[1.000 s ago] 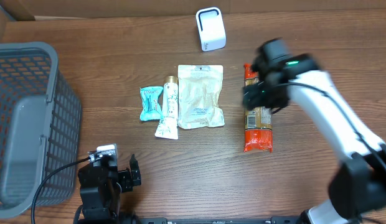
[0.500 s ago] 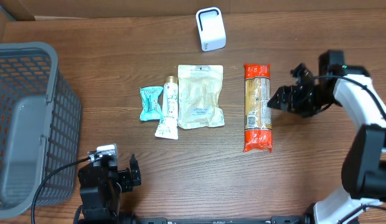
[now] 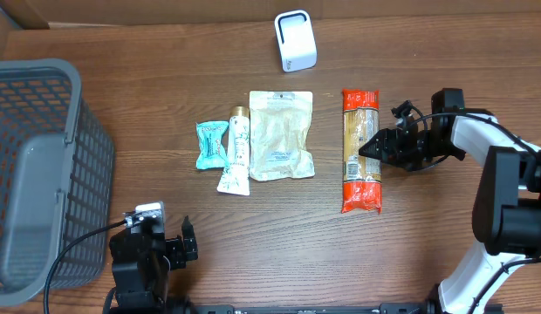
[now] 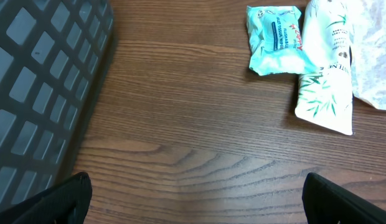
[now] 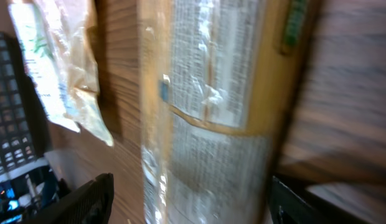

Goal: Scan the item barcode

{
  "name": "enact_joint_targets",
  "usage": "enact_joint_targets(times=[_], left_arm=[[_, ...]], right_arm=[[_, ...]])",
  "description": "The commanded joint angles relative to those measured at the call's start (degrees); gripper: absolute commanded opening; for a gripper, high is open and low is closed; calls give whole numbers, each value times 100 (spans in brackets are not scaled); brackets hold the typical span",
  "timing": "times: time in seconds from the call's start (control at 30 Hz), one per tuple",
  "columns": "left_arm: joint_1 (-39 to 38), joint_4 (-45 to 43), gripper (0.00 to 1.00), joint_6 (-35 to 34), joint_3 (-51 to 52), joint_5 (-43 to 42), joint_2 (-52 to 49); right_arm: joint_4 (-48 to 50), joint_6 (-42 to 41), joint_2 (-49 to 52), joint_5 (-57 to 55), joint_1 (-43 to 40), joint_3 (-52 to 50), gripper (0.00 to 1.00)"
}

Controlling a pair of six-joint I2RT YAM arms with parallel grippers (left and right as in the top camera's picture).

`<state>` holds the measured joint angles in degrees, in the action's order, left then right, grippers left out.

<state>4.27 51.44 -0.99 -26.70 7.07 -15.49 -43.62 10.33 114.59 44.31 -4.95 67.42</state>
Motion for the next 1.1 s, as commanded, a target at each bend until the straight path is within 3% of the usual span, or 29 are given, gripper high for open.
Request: enact_joint_targets(times=[0.0,0.1,0.27,0.3,0.5,0.67,1.07], left_arm=[[31,-22,99,122,9,-55,24],[31,-22,100,122,9,-55,24],[31,-22,99,122,9,-55,24],[31,-22,100,122,9,-55,24],[31,-22,100,122,9,-55,24],[31,-22,100,122,9,-55,24],[31,-22,100,122,9,-55,24]], right_arm=[[251,20,470,-157,240,-321,79],[553,-70,568,-162,396,-457,69],[804,-470,577,-149,457,-516,25],[826,-476,577,-55,457,-514,21],[859,-450,575,960,295,-435,17],[546,-411,494,1685,68,-170,6],[-763,20,-1095,1639,4,286,4]])
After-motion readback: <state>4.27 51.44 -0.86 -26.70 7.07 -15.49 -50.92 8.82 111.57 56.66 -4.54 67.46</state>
